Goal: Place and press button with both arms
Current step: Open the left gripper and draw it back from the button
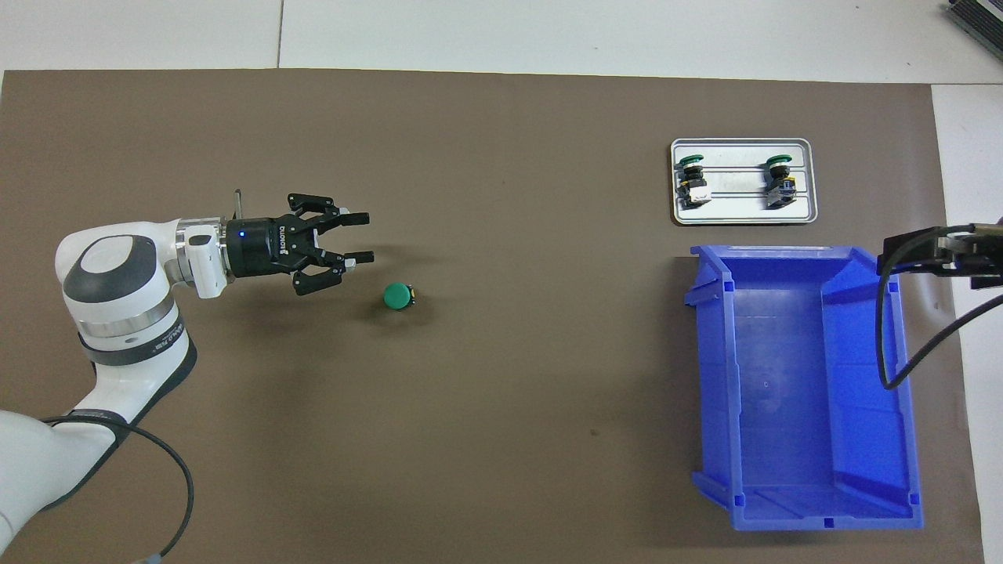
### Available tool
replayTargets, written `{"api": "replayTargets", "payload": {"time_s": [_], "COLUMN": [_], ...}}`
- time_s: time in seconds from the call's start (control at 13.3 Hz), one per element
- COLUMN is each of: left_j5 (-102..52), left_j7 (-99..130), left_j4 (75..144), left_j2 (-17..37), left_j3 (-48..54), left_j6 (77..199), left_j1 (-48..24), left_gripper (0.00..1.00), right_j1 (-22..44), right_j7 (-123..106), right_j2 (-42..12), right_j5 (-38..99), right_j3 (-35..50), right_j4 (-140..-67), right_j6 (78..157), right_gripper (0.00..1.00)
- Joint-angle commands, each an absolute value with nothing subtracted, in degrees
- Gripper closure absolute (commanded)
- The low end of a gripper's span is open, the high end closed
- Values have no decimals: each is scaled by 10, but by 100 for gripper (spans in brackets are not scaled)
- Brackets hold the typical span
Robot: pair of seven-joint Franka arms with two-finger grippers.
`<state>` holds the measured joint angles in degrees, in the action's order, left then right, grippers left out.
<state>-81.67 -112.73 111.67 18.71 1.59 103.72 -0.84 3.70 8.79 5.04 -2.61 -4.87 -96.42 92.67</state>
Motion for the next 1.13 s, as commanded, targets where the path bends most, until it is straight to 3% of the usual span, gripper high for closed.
{"api": "replayTargets", "payload": {"time_s": [0.0, 0.3, 1.06], "left_j5": [-744, -606, -292], "left_j7": [-1010, -814, -489], "left_j4": [1074, 1018, 1005], "left_j2": [167, 116, -7], "left_j3": [16, 17, 25], "left_j6": [1027, 1027, 1022], "left_j1": [2, -4, -45], "left_gripper": [39, 39, 36], "right_j1": [37, 37, 31], "right_j7": [76, 76, 76], "right_j2": [57, 57, 59], "right_j5": [-25, -25, -25], "right_j3": [-51, -52, -53], "right_j4": [-972, -972, -975], "right_j6": [924, 924, 924], "right_gripper": [0, 0, 0]}}
